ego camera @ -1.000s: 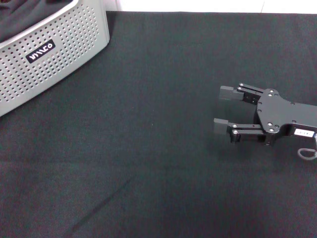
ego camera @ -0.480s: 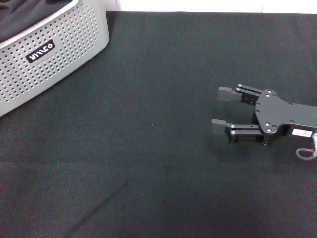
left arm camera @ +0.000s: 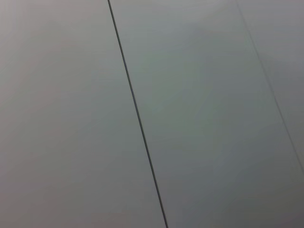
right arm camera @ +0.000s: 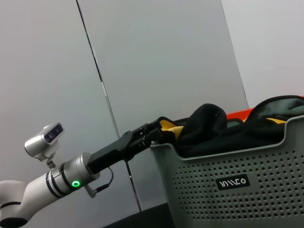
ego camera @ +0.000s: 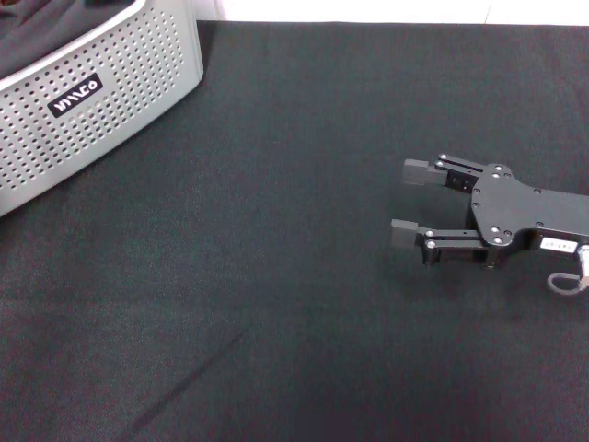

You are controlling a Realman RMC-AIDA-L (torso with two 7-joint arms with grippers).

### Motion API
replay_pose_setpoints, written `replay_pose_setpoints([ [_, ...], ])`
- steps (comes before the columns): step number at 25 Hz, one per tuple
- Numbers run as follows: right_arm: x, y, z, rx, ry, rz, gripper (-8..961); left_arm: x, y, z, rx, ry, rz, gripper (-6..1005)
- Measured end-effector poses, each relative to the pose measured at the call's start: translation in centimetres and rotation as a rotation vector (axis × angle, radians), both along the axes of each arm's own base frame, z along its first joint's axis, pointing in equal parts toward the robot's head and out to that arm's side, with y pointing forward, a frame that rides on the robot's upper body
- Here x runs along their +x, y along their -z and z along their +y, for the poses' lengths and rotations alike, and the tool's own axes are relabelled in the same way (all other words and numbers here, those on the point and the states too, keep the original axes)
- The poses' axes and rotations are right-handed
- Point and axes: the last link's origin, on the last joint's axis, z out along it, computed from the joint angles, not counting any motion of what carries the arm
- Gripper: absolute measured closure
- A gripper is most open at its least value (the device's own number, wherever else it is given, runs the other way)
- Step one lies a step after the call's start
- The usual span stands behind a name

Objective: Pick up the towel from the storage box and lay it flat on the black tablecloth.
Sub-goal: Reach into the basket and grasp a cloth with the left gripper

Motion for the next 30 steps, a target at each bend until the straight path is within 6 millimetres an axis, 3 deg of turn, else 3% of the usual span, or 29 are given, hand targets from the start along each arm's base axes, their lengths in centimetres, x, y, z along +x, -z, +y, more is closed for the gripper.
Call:
replay_pose_setpoints([
  [20, 0.1, 0.2, -0.2, -0.013, 0.005, 0.005, 57, -0.8, -0.7, 0.3, 0.069, -0.062, 0.009, 464],
  [25, 0.1, 0.2, -0.3, -0.014, 0.004, 0.006, 57, -0.8, -0.7, 0.3, 0.065, -0.063, 0.01, 605],
  [30, 0.1, 0.2, -0.3, -0.014, 0.003, 0.007, 57, -0.8, -0.5, 0.4, 0.059, -0.063, 0.005, 630],
])
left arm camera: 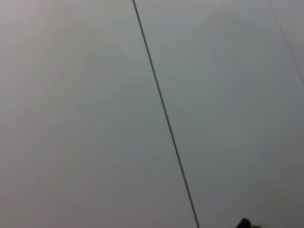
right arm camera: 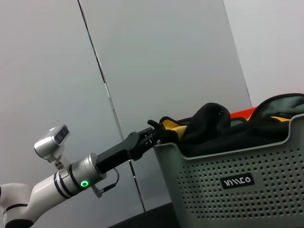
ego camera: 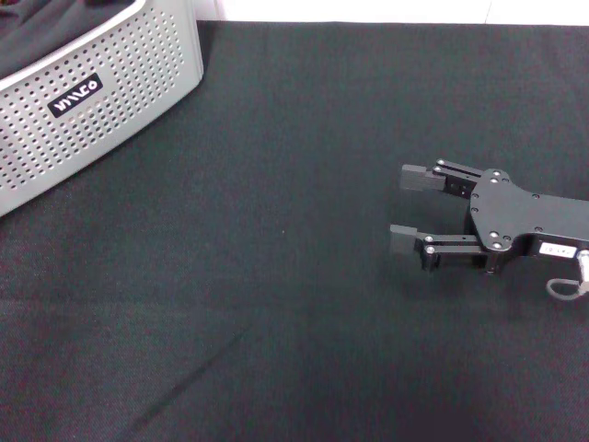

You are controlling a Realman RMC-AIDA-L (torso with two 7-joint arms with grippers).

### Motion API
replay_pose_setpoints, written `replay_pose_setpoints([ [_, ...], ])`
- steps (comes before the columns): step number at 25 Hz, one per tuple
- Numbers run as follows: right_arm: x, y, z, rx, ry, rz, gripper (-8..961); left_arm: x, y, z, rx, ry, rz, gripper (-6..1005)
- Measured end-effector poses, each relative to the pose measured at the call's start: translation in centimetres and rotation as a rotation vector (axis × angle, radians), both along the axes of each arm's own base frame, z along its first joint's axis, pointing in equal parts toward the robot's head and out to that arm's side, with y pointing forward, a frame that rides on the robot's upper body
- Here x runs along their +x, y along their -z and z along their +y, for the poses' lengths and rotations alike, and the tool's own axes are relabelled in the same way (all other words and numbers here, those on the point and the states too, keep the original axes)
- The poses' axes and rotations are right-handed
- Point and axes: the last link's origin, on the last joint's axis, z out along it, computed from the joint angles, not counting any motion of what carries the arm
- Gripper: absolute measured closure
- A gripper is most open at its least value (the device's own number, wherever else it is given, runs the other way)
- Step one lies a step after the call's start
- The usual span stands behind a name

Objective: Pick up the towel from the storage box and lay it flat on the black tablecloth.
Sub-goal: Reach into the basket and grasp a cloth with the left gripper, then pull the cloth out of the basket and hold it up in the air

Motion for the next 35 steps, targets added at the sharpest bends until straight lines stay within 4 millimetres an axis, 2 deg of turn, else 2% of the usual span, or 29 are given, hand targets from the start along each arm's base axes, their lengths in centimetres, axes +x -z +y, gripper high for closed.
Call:
replay_pose_setpoints([
  [6, 0.0, 0.0, 0.0, 0.0, 0.0, 0.001, 58, 0.0, 0.3, 0.2, -0.017, -0.006, 0.006, 759],
  [20, 0.0, 0.0, 0.0, 0.0, 0.0, 0.0, 58, 0.2, 0.6, 0.4, -0.027, 0.003, -0.002, 963],
  [26, 0.0, 0.0, 0.0, 0.0, 0.0, -0.001, 58, 0.5, 0.3, 0.3, -0.019, 0.022, -0.04, 971],
  [34, 0.0, 0.0, 0.0, 0.0, 0.001, -0.001, 59, 2.9, -0.7, 0.2, -0.044, 0.189, -0.204, 976],
  [35, 0.0, 0.0, 0.0, 0.0, 0.001, 0.0, 59, 3.7, -0.8, 0.4, -0.069, 0.239, -0.253, 976],
])
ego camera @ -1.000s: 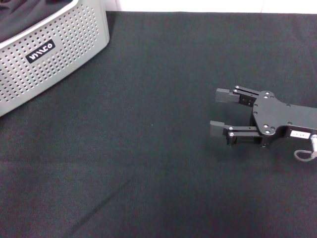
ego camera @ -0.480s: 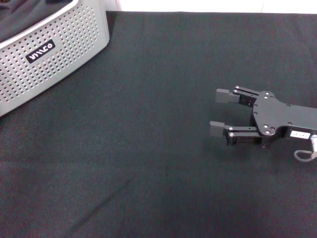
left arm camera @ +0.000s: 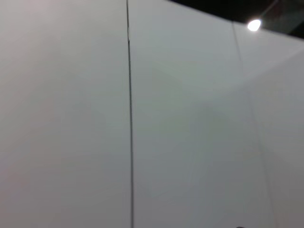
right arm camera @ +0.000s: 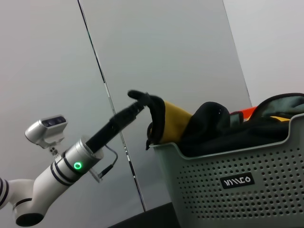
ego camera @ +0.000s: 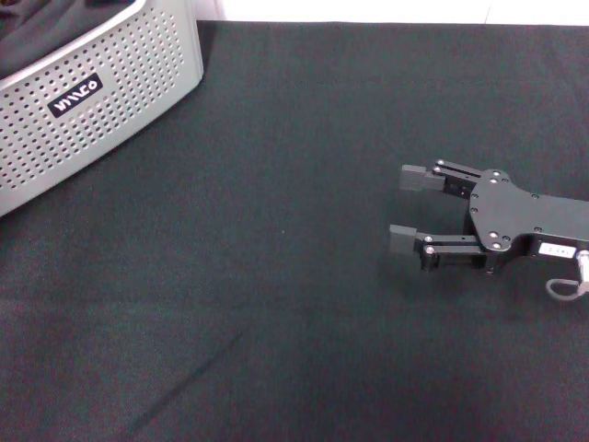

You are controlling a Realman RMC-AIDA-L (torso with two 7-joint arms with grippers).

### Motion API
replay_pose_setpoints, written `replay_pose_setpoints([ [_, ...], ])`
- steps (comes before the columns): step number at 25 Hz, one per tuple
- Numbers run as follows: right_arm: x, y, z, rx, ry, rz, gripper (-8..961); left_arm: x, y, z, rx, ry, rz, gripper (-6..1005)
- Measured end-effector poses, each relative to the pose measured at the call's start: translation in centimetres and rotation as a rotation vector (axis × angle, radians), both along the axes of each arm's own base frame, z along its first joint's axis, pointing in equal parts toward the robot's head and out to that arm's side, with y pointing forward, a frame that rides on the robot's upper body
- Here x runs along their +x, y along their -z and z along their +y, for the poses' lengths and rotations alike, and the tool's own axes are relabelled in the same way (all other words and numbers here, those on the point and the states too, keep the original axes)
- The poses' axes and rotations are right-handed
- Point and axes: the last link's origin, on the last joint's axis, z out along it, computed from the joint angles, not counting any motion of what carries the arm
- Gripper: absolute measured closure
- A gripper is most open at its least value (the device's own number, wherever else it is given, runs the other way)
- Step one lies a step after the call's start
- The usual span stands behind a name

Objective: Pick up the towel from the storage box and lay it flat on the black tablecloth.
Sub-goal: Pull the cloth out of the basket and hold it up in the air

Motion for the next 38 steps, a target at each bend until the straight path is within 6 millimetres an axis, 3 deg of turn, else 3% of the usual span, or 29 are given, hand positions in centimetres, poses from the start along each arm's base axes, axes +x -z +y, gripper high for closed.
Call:
replay_pose_setpoints([
  [10, 0.0, 0.0, 0.0, 0.001, 0.003, -0.001, 59, 3.1, -2.0, 0.8, -0.04, 0.226, -0.254, 975],
  [17, 0.0, 0.1, 0.0, 0.0, 0.004, 0.001, 59, 5.0, -1.1, 2.2, -0.214, 0.312, -0.366, 975],
  [30, 0.1, 0.2, -0.1, -0.005, 0.011, 0.002, 60, 11.0, 1.4, 3.5, -0.577, 0.516, -0.304, 975],
  [38, 0.1, 0.2, -0.1, -0.003, 0.013, 0.002, 60, 12.5, 1.4, 3.8, -0.632, 0.565, -0.3, 974],
])
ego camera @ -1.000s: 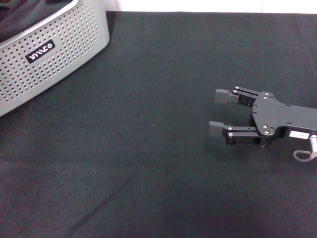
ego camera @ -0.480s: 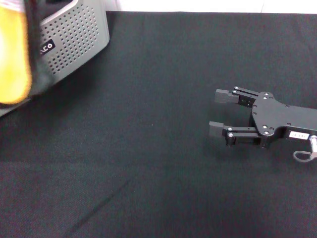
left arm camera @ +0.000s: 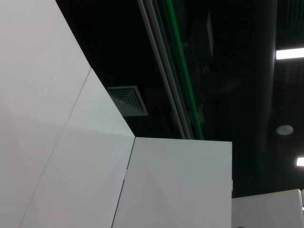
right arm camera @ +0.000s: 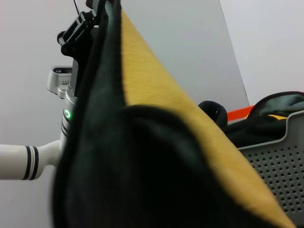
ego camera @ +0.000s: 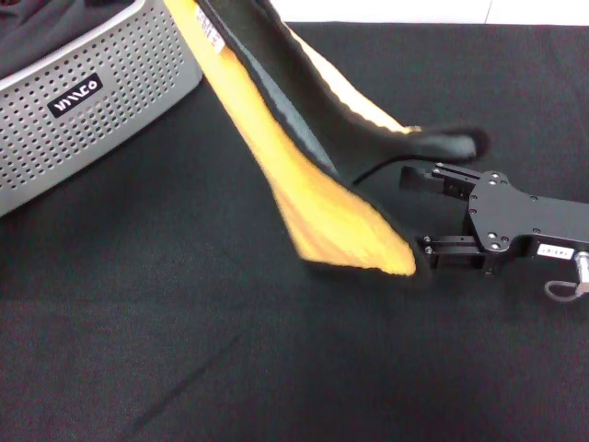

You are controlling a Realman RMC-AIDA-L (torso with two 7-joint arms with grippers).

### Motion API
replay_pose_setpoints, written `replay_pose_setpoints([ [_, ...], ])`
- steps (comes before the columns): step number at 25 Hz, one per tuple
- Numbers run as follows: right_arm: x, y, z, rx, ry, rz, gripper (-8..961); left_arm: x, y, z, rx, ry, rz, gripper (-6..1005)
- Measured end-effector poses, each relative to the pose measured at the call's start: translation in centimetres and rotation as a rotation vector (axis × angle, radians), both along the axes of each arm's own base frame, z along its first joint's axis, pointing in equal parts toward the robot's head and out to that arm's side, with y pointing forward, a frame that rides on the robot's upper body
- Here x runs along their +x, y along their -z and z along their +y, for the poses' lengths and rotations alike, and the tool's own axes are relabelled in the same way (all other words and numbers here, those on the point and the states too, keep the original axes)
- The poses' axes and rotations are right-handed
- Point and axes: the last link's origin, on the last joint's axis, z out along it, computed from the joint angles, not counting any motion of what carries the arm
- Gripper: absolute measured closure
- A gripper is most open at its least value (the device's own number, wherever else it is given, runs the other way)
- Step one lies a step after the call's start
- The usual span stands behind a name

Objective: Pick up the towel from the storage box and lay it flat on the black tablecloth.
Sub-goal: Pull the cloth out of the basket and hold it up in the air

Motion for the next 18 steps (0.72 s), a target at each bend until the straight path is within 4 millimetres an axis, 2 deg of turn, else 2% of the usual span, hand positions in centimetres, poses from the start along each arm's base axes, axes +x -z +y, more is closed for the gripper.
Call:
replay_pose_setpoints([
  [9, -0.8, -0.8, -0.5, -0.011, -0.047, 0.065, 61, 0.1, 0.2, 0.0, -0.012, 0.006, 0.0, 973],
  [18, -1.5, -2.1, -0.5, 0.059, -0.09, 0.149, 61, 0.0, 0.2, 0.0, -0.016, 0.001, -0.003, 972],
])
